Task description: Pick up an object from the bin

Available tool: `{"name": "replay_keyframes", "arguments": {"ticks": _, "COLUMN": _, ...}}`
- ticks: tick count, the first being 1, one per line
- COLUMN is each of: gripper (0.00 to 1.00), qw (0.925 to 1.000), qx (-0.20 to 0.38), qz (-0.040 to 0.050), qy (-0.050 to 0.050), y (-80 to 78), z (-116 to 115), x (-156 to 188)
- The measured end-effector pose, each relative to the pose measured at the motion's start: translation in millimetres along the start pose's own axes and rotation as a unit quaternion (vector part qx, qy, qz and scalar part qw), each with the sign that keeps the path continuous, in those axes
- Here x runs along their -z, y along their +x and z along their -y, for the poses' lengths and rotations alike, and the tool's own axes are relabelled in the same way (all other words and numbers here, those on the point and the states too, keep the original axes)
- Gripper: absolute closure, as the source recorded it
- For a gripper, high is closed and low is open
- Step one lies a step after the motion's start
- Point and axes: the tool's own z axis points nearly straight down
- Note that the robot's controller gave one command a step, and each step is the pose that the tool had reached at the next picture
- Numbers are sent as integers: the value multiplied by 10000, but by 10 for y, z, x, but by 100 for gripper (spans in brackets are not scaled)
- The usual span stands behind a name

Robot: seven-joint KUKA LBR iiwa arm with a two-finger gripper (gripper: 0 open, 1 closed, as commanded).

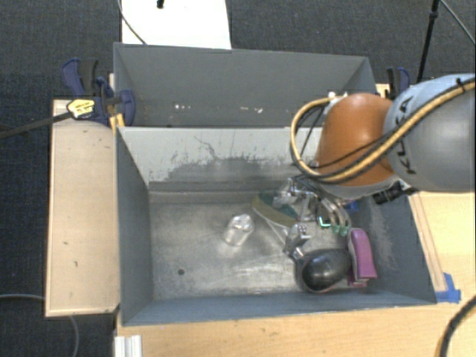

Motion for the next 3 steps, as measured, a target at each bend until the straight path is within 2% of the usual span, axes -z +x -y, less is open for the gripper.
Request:
{"name": "replay_keyframes", "arguments": {"ticks": 1, "gripper": 0, "qw": 9988, "qx": 471, "qz": 139, "qy": 20, "y": -533, "z": -293, "x": -523}}
{"name": "replay_keyframes", "arguments": {"ticks": 2, "gripper": 100, "qw": 9989, "qx": 466, "qz": 104, "qy": -2, "y": -504, "z": -314, "x": -527}}
{"name": "replay_keyframes", "arguments": {"ticks": 3, "gripper": 100, "qw": 9996, "qx": 262, "qz": 69, "qy": -2, "y": -228, "z": -382, "x": 935}}
